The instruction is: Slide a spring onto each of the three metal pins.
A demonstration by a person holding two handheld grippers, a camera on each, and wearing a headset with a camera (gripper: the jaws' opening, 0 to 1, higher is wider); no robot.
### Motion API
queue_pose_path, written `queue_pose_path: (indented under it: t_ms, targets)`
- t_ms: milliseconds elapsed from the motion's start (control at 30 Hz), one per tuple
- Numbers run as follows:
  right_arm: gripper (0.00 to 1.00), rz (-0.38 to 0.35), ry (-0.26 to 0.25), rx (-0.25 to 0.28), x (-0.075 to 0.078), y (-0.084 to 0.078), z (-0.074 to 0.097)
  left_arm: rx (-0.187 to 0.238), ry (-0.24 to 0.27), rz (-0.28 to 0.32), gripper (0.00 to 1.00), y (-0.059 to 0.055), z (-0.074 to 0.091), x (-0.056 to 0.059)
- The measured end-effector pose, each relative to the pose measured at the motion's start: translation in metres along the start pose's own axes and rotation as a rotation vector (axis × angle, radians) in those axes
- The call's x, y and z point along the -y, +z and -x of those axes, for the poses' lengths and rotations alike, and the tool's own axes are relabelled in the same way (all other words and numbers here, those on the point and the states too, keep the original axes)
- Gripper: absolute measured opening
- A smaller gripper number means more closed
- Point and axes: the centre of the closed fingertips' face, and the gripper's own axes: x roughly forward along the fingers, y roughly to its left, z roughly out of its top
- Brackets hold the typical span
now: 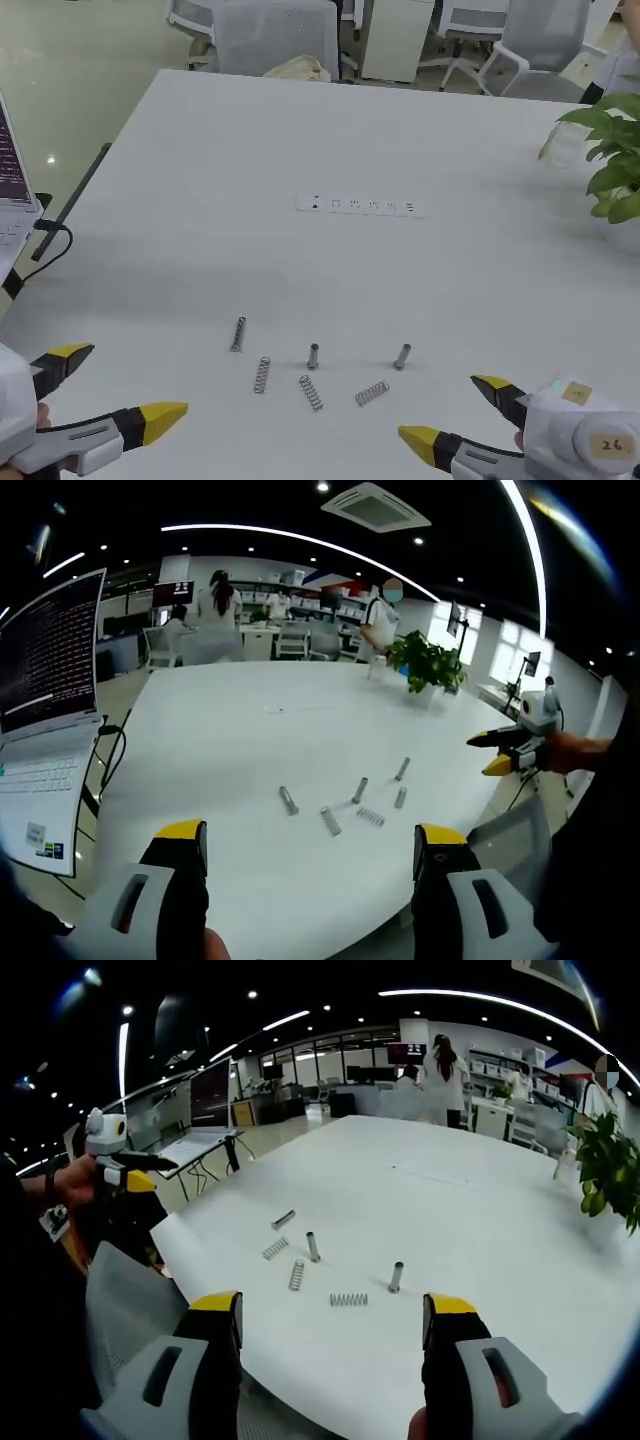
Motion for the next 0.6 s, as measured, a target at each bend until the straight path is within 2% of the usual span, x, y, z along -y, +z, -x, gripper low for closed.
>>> queue_pose_path:
  t_ms: [600]
  targets:
    - [0.72,0.002,0.008,-0.007,-0.0045,-0.0011,0.0002,-0.007,-0.003,0.0,0.81,-0.0003,0.0007,-0.0001]
